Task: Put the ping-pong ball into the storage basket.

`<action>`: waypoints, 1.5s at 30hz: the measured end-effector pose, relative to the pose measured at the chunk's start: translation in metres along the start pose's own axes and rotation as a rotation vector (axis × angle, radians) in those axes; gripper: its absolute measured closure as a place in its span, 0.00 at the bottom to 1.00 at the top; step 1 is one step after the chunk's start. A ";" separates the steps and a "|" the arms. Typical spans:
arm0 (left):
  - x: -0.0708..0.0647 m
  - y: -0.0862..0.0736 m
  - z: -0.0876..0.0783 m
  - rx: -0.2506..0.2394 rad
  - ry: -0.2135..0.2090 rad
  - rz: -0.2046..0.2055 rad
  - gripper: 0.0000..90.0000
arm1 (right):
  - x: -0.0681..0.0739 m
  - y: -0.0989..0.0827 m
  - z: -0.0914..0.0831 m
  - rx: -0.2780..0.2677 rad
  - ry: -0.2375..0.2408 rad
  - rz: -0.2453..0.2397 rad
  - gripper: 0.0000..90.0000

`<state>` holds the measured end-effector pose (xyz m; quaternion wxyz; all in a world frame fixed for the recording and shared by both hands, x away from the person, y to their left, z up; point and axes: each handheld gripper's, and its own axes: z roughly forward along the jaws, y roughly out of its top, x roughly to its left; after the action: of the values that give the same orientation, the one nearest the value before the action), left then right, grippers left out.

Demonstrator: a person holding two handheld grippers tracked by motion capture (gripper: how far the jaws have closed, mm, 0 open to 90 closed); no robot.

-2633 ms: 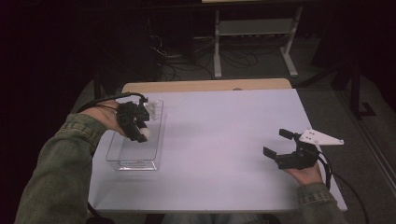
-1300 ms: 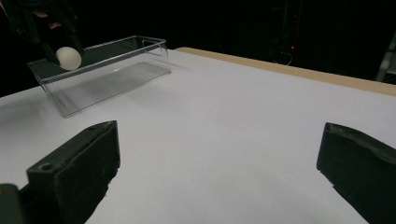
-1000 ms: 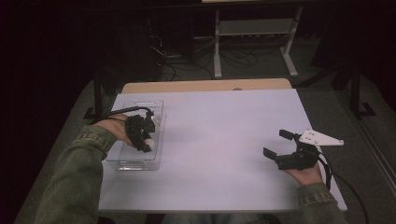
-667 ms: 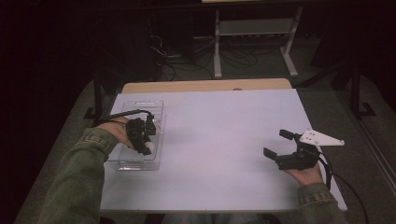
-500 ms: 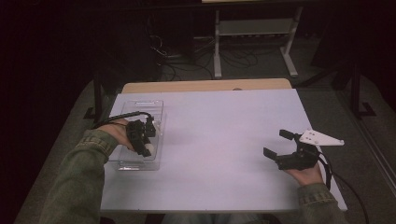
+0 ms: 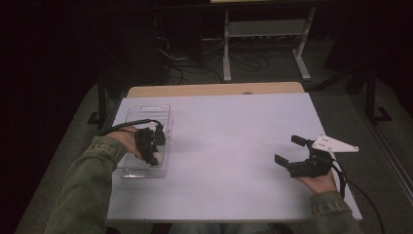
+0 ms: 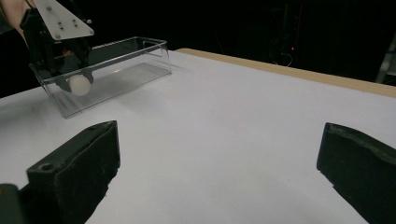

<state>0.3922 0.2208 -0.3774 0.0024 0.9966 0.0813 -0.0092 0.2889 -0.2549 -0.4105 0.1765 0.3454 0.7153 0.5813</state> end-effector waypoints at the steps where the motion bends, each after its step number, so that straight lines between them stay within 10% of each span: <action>1: 0.000 0.000 0.000 0.003 -0.003 -0.004 0.56 | 0.000 0.000 0.000 0.000 0.001 -0.001 0.00; 32: 0.002 -0.012 -0.022 -0.056 0.074 -0.078 0.28 | 0.001 0.000 0.001 0.010 0.006 0.000 0.00; 45: 0.000 -0.021 -0.042 -0.192 0.066 -0.119 0.19 | 0.001 0.000 -0.001 0.008 0.004 0.003 0.00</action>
<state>0.3893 0.2415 -0.3356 0.0948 0.9850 0.1410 0.0314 0.2874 -0.2543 -0.4103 0.1731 0.3459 0.7174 0.5794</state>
